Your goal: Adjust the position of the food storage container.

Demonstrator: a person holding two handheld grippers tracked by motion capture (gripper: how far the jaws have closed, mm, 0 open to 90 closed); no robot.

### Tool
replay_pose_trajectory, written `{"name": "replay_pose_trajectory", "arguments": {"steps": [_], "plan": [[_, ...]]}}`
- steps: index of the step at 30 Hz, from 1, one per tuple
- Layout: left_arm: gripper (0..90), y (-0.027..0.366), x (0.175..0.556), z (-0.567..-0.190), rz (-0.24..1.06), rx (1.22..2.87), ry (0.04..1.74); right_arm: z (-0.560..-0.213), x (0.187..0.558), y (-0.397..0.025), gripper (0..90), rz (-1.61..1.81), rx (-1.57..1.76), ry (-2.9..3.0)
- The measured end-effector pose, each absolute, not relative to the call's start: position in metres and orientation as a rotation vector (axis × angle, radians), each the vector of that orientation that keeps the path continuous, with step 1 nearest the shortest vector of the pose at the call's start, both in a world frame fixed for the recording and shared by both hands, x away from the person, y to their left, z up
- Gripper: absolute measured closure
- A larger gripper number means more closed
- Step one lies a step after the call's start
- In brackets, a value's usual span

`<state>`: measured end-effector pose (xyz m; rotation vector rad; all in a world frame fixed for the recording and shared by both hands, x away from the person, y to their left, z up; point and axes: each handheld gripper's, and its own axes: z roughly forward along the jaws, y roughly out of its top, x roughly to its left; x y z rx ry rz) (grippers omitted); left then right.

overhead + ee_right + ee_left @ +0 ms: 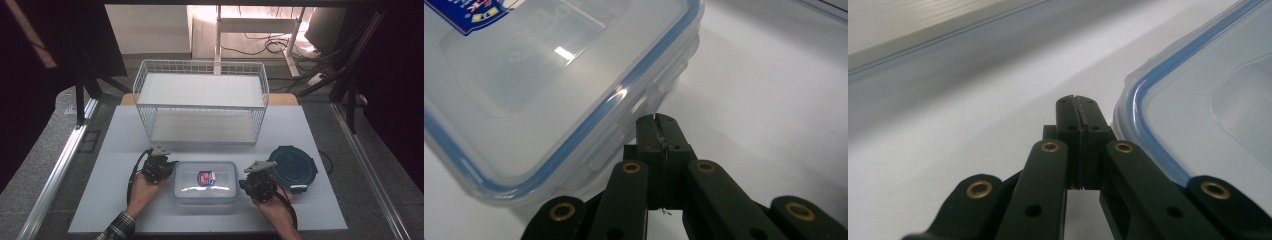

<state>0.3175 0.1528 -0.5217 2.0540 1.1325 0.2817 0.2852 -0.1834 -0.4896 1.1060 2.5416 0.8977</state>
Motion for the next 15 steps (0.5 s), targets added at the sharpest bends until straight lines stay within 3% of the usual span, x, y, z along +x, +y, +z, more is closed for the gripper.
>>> {"name": "replay_pose_trajectory", "arguments": {"steps": [6,8,9,12,13,15], "plan": [[82.2,0.175,0.301,-0.512,0.318,2.024,1.136,-0.480,0.282,-0.192,87.4,0.940,1.087,2.497],[74.0,0.185,0.291,-0.509,0.304,1.997,1.137,-0.477,0.281,-0.197,84.8,0.955,1.069,2.479],[64.5,0.192,0.279,-0.509,0.313,1.988,1.129,-0.475,0.278,-0.202,81.4,0.983,1.060,2.468],[48.8,0.197,0.266,-0.510,0.292,1.968,1.126,-0.473,0.272,-0.208,75.9,1.007,1.034,2.460],[48.8,0.200,0.260,-0.511,0.280,1.957,1.128,-0.473,0.272,-0.208,75.9,1.007,1.034,2.460],[37.8,0.203,0.248,-0.514,0.283,1.964,1.121,-0.472,0.268,-0.210,71.9,1.019,1.018,2.452]]}}
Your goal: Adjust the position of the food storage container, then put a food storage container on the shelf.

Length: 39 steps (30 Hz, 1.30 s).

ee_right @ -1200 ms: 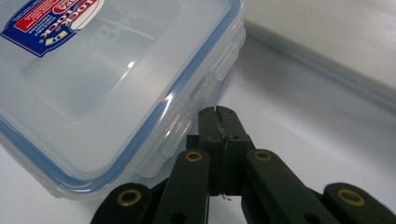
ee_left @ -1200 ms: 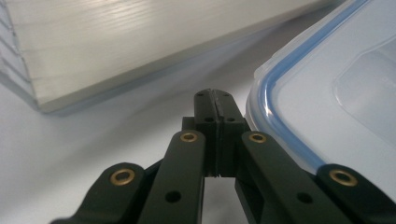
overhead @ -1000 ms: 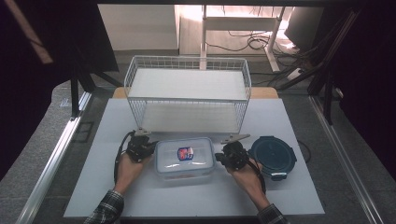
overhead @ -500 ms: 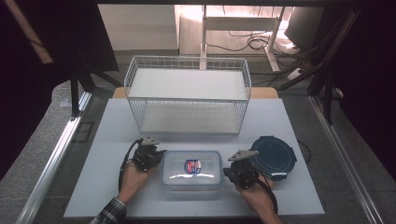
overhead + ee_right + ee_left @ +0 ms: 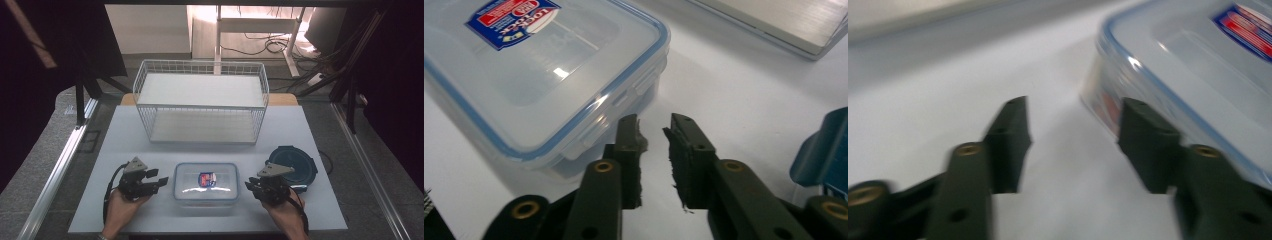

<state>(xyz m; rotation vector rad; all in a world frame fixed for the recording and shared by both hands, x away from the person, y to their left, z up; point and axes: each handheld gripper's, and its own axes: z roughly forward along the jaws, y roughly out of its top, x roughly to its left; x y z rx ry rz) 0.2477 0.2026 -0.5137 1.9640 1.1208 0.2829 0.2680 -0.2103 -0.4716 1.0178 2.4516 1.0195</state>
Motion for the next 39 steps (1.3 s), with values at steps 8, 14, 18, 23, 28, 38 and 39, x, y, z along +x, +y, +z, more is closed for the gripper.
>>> {"name": "replay_pose_trajectory", "arguments": {"steps": [8,14,18,23,28,38,39], "plan": [[16.1,0.206,0.218,-0.521,0.266,2.025,1.033,-0.471,0.256,-0.216,42.8,1.096,0.977,2.447],[9.0,0.210,0.211,-0.525,0.263,2.033,1.019,-0.477,0.250,-0.220,24.9,1.168,0.958,2.477],[6.7,0.211,0.209,-0.524,0.284,2.024,1.028,-0.481,0.250,-0.218,16.9,1.177,0.964,2.487],[5.7,0.214,0.210,-0.524,0.283,1.977,1.023,-0.481,0.251,-0.218,9.8,1.199,0.977,2.475],[4.2,0.216,0.213,-0.523,0.252,1.937,1.014,-0.482,0.254,-0.218,5.9,1.217,0.968,2.470],[4.7,0.200,0.222,-0.510,0.215,1.992,0.980,-0.479,0.260,-0.207,3.0,1.248,0.946,2.475],[4.7,0.198,0.224,-0.509,0.208,1.991,0.978,-0.478,0.261,-0.206,3.0,1.247,0.951,2.481]]}}
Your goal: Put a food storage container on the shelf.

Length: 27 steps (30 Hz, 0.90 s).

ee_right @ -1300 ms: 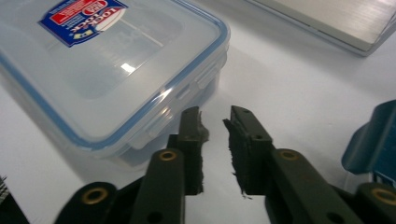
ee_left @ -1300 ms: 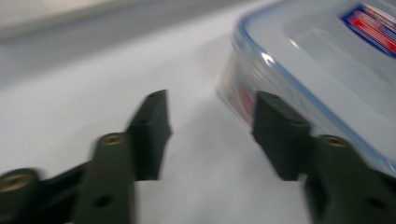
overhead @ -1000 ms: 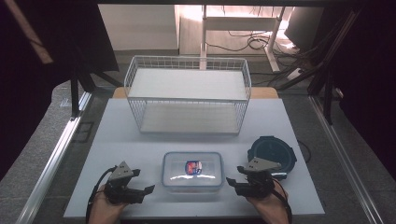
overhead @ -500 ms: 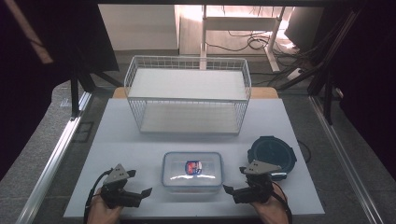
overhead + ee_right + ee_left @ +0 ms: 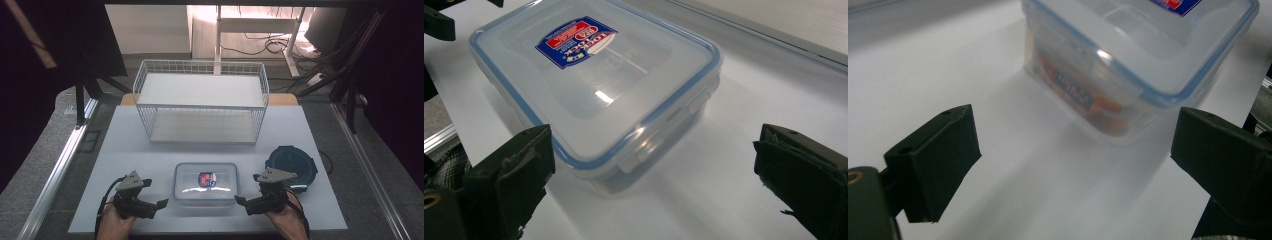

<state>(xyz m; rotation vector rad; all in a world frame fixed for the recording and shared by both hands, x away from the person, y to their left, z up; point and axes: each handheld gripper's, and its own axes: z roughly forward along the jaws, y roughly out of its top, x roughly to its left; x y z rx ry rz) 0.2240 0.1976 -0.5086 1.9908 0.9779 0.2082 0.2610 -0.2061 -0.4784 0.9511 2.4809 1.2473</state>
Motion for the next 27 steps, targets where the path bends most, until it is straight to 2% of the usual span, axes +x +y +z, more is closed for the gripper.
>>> {"name": "replay_pose_trajectory", "arguments": {"steps": [7,20,27], "plan": [[2.8,0.181,0.237,-0.501,0.142,2.004,0.960,-0.476,0.264,-0.192,0.7,1.175,0.951,2.498],[1.5,0.156,0.266,-0.490,0.116,2.100,0.906,-0.474,0.286,-0.178,1.6,1.148,1.046,2.545],[0.0,0.154,0.282,-0.505,-0.022,2.083,0.911,-0.485,0.300,-0.172,0.6,1.188,1.132,2.624]]}}
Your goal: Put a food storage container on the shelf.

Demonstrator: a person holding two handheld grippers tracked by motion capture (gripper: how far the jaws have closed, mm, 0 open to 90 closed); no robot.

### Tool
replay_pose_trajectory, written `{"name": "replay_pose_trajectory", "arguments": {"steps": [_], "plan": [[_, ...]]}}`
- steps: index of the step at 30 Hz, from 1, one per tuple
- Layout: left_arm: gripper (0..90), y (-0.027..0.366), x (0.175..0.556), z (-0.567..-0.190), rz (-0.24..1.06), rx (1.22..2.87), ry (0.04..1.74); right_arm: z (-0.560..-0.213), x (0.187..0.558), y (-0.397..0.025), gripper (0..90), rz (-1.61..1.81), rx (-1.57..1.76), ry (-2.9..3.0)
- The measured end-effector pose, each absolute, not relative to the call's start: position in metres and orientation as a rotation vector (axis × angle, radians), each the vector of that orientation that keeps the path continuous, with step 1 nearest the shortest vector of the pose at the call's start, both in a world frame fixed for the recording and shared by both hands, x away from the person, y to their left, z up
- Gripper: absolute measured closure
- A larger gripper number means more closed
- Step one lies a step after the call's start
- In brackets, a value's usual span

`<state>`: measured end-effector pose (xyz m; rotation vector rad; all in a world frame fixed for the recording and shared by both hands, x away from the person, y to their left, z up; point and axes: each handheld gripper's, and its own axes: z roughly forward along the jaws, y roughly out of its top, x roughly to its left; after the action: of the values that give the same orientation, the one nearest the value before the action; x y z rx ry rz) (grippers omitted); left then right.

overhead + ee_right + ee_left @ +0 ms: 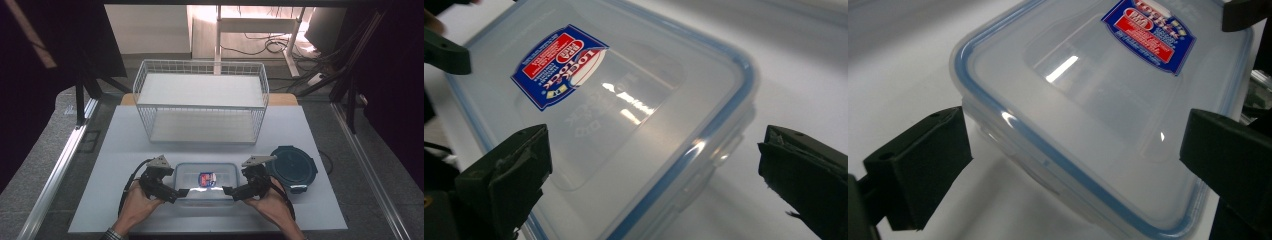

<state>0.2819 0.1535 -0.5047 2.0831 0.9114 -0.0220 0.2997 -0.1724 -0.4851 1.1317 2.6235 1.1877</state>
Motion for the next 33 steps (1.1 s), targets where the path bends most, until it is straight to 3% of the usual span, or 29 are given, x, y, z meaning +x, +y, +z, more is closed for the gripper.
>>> {"name": "replay_pose_trajectory", "arguments": {"steps": [4,11,13,14,15,21,28,33], "plan": [[0.0,0.154,0.287,-0.516,-0.177,2.027,0.939,-0.491,0.305,-0.173,0.7,1.233,1.207,2.690],[1.9,0.158,0.284,-0.520,-0.298,1.992,1.000,-0.497,0.305,-0.174,2.7,1.251,1.271,2.790],[6.5,0.162,0.280,-0.518,-0.300,1.998,0.990,-0.496,0.303,-0.177,6.4,1.254,1.277,2.795],[15.0,0.164,0.277,-0.516,-0.297,2.000,0.982,-0.494,0.299,-0.181,11.6,1.262,1.288,2.793],[15.0,0.167,0.273,-0.514,-0.293,1.996,0.974,-0.494,0.299,-0.181,11.6,1.262,1.288,2.793],[39.3,0.183,0.262,-0.514,-0.307,1.892,0.978,-0.485,0.288,-0.195,30.9,1.322,1.280,2.756],[51.4,0.188,0.258,-0.512,-0.282,1.823,0.982,-0.481,0.282,-0.210,49.3,1.444,1.329,2.692],[54.0,0.188,0.257,-0.511,-0.249,1.804,0.995,-0.479,0.279,-0.209,51.1,1.454,1.319,2.652]]}}
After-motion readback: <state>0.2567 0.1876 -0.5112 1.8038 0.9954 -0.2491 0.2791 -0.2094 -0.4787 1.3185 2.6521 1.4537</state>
